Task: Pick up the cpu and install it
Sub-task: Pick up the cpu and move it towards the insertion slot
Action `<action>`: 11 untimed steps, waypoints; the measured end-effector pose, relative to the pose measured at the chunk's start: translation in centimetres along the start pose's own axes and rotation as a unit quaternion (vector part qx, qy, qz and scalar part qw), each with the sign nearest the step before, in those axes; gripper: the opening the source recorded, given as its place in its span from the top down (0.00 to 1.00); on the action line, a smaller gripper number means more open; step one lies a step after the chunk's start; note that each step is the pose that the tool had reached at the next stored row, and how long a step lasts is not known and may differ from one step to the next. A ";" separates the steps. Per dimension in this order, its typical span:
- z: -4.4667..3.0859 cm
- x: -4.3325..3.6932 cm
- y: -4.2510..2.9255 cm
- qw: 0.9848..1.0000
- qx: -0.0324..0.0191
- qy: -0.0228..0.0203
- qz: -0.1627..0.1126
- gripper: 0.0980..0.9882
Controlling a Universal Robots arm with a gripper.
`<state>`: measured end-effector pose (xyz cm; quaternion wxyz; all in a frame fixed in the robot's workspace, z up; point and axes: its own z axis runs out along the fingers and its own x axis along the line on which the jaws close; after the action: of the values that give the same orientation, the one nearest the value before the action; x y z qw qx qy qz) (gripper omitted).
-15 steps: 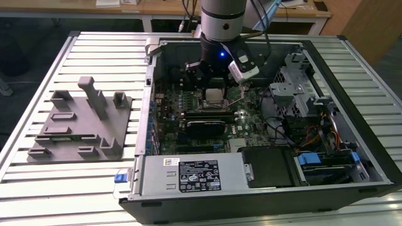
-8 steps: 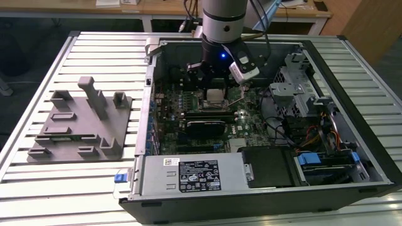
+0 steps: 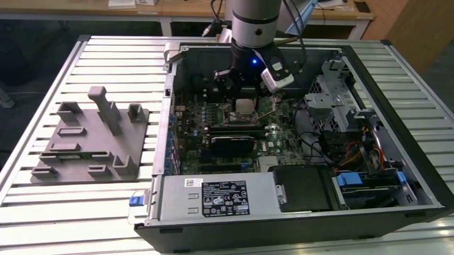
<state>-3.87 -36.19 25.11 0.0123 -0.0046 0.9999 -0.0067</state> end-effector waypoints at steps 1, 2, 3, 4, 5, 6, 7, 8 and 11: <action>0.07 -0.05 0.20 1.000 0.000 0.000 0.000 0.50; 0.14 -0.09 0.38 1.000 0.001 0.000 0.000 0.50; 0.21 -0.13 0.56 1.000 0.001 0.000 0.000 0.50; 0.29 -0.17 0.72 1.000 0.002 0.000 0.000 0.50; 0.36 -0.20 0.88 1.000 0.002 0.000 0.000 0.50; 0.43 -0.22 1.03 1.000 0.002 0.000 0.000 0.50; 0.51 -0.24 1.19 1.000 0.003 0.000 0.000 0.50; 0.59 -0.25 1.35 1.000 0.003 0.000 0.000 0.50; 0.81 -0.28 1.85 1.000 0.004 0.000 0.000 0.50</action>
<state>-3.59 -34.35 24.28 0.0123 -0.0046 0.9999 -0.0110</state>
